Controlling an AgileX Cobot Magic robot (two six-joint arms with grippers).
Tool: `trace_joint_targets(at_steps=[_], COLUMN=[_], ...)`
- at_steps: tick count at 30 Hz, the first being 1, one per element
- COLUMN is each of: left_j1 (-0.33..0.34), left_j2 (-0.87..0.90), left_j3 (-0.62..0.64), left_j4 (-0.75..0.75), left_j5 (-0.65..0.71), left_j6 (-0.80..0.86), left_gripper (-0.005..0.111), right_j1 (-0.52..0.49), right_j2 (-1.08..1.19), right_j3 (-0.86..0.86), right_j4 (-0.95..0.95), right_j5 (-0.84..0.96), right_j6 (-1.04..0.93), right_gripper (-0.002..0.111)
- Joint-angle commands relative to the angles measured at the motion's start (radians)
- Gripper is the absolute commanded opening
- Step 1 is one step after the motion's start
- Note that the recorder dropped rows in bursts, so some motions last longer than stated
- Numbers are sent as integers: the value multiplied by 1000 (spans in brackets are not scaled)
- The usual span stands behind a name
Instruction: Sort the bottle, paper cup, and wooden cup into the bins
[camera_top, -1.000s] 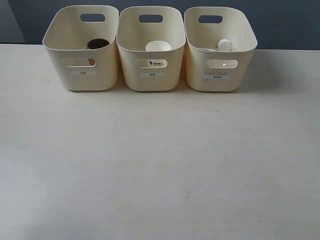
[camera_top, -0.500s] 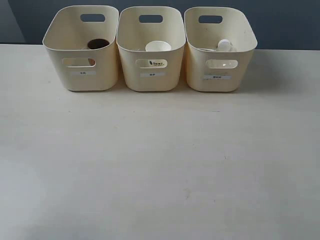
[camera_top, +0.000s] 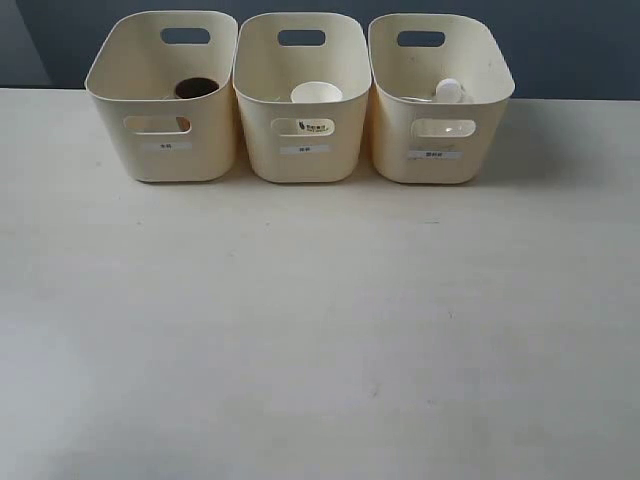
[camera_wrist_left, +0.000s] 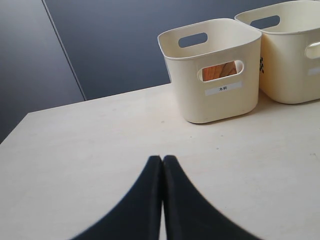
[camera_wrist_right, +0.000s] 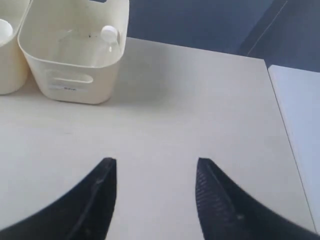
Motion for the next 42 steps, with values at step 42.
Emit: trace_joint_targets(at_steps=[42], left_j1=[-3], left_j2=[-5], left_j3=[1], left_j4=[0], left_j5=[-5], left_j6=[-2], left_gripper=[0], right_j1=[-8], right_j2=[-717], right_j3=[648], right_j4=[144], right_j5=[-447], right_j6=[38], right_gripper=[47])
